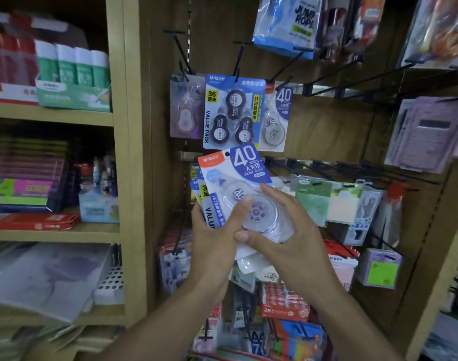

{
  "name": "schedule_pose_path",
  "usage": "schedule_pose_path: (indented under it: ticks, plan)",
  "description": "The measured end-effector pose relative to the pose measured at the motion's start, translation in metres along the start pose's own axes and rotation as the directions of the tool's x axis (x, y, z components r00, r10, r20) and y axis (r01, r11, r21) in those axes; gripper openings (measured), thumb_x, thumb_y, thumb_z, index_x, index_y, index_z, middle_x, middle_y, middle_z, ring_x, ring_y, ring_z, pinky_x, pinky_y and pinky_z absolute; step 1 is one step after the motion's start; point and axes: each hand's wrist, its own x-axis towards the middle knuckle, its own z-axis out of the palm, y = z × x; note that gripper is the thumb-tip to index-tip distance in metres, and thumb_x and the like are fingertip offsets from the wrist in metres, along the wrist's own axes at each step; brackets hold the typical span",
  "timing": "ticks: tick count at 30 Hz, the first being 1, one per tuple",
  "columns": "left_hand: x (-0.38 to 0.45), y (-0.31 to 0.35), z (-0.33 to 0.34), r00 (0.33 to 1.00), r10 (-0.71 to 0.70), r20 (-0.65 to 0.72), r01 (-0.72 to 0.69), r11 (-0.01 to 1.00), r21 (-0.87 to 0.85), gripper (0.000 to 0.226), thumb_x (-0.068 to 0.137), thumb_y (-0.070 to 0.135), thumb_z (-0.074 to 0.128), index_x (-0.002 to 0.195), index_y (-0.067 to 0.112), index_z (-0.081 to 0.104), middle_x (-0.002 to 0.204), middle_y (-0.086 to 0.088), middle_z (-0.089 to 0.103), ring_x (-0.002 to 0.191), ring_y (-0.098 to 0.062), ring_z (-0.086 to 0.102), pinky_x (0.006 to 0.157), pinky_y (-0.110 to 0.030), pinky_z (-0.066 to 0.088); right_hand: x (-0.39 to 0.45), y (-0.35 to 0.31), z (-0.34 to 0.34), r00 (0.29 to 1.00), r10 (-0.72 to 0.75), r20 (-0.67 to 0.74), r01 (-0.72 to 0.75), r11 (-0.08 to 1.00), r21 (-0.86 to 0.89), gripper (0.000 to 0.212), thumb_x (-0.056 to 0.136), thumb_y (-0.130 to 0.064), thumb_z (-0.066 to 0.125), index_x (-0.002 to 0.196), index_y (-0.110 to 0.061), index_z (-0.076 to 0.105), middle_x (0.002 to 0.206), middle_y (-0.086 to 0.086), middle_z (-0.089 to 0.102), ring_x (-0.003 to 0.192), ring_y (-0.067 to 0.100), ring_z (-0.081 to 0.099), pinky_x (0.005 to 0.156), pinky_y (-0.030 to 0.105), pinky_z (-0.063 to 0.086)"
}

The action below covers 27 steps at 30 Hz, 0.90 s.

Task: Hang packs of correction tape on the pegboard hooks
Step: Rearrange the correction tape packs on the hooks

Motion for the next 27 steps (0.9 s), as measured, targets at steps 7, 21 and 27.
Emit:
schedule_pose_path:
  ticks: [7,21,27]
  plan:
    - [0.005,0.002,-0.007,0.999,-0.031,-0.028,0.033,0.996,0.088,0.055,0.072,0.068,0.059,0.121,0.043,0.052,0.109,0.013,0.073,0.098,-0.014,0.072,0.085,-0.046,0.058,0.002,0.009,0.008,0.981,0.04,-0.191,-0.025,0.997,0.079,0.064,0.072,-0.032,0.091,0.128,-0.036,0.059,0.13,-0.017,0.061,0.119,-0.004,0.058,0.101,0.027,0.051]
    - [0.017,0.007,-0.02,0.997,0.068,0.022,-0.07,0.991,0.117,0.058,0.071,0.024,0.083,0.12,0.035,0.055,0.106,0.009,0.074,0.092,-0.011,0.074,0.076,-0.033,0.06,0.041,0.001,-0.019,0.996,-0.042,-0.081,0.03,0.989,-0.146,0.06,0.086,-0.032,0.079,0.141,-0.034,0.055,0.136,-0.028,0.054,0.125,-0.014,0.048,0.106,0.025,0.046]
    - [0.021,0.016,-0.014,0.994,0.095,0.052,-0.101,0.987,0.124,0.059,0.07,0.026,0.083,0.12,0.039,0.054,0.103,0.017,0.074,0.093,-0.005,0.072,0.065,-0.021,0.055,0.112,0.014,-0.036,0.898,-0.231,-0.373,0.135,0.954,-0.266,0.051,0.093,-0.026,0.072,0.141,-0.022,0.057,0.144,-0.003,0.051,0.136,0.011,0.047,0.106,0.005,0.031]
